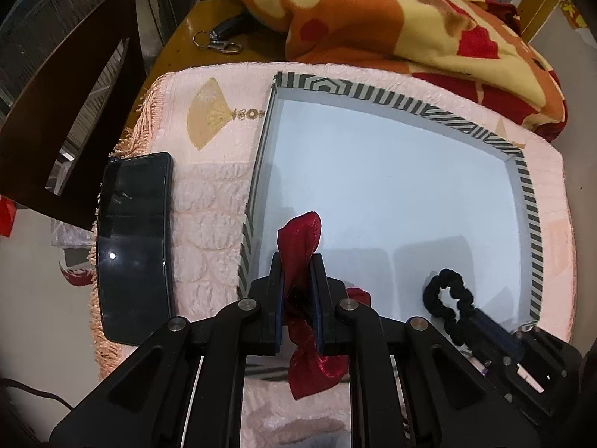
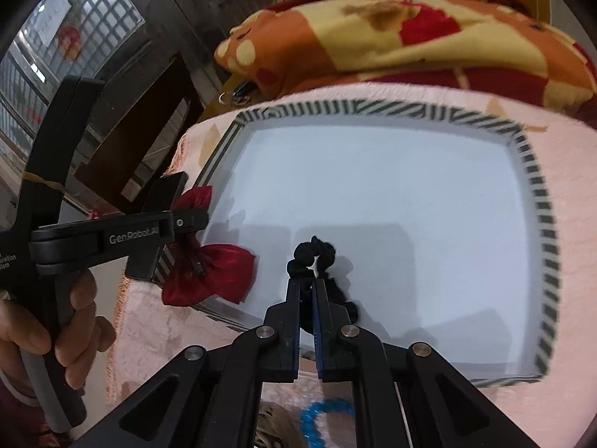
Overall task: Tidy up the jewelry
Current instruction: 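Carry the red bow and black scrunchie into the tray and release both, then move both tools back over the remaining accessories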
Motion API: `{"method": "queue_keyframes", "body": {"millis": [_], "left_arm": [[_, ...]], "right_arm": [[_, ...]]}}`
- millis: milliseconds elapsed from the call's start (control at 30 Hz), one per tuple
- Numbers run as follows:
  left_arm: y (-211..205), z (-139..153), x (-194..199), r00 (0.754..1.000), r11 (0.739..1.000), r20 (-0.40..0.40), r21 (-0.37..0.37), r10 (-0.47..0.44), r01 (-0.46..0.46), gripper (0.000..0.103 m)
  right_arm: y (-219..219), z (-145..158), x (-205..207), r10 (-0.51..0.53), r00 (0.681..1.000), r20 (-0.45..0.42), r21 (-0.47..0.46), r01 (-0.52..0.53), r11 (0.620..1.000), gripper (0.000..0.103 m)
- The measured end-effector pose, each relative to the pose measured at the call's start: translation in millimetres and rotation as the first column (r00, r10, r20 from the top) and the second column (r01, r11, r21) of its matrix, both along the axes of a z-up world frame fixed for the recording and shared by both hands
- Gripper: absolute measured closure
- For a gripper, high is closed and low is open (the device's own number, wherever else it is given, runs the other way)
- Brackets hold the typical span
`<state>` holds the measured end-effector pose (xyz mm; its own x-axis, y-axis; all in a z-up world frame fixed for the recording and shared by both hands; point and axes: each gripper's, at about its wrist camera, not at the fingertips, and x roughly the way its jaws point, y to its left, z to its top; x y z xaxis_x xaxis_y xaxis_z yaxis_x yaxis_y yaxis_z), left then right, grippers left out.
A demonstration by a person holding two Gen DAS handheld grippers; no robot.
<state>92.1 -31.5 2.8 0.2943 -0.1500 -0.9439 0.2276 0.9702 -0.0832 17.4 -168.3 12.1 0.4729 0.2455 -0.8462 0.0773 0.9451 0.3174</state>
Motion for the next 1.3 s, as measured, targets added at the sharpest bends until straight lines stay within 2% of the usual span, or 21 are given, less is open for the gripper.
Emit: {"method": "queue_keyframes", "body": {"millis": [133,200,300,400,467,567,667,800,1000,1300], "left_arm": [[-2.8,-6.4,3.0,1.0,1.0,-0.009,0.018,-0.015,0.015,0.09],[-2.2,-8.0,4.3,1.0,1.0,-0.014,0.014,-0.012,0.012,0.075],[0.0,-5.8,2.8,1.0,1.0,-0.013,-0.003,-0.007,0.007,0.062],[2.9,-0.6,0.7,1.0,1.0,-0.009,-0.015,-0.005,0.005,0.058],[6.2,4.1,-0.9,1.0,1.0,-0.012,-0.03,0.006,-0.006,0.058],[13.8,15.5,-8.8,0.999,0.999,0.024,-0.028,0.029,-0.028,0.048],[17.4,25.7,-20.9,0.998,0.999,0.049,-0.028,0.029,-0.028,0.048],[22.3,36.2,-40.7,0.996,0.999,0.078,-0.03,0.041,-0.039,0.048],[24.3,43.8,-74.7,0.994,0.998,0.099,-0.039,0.048,-0.045,0.048],[17.7,43.2,-120.1,0.996,0.997,0.079,-0.061,0.049,-0.044,0.048]], "right_arm": [[1.8,-10.0,5.0,0.017,1.0,-0.024,0.034,-0.016,0.999,0.098],[-1.3,-11.5,3.1,0.005,1.0,-0.026,0.045,-0.004,0.999,0.096],[-4.6,-5.3,-2.2,0.001,1.0,0.003,0.081,-0.001,0.997,0.089],[-3.3,1.2,-4.7,0.007,1.0,0.014,0.079,-0.008,0.997,0.078],[-1.4,4.4,-6.7,0.008,1.0,0.019,0.072,-0.009,0.997,0.078],[0.5,12.4,-12.5,-0.001,0.999,0.033,0.058,0.0,0.998,0.078],[0.2,25.1,-23.1,-0.022,0.998,0.053,0.016,0.021,1.0,0.077],[-3.0,37.3,-38.2,-0.05,0.996,0.078,-0.015,0.051,0.999,0.065],[-10.2,46.6,-64.1,-0.074,0.994,0.081,-0.057,0.079,0.995,0.065],[-25.7,50.3,-106.6,-0.104,0.992,0.068,-0.087,0.11,0.99,0.063]]}}
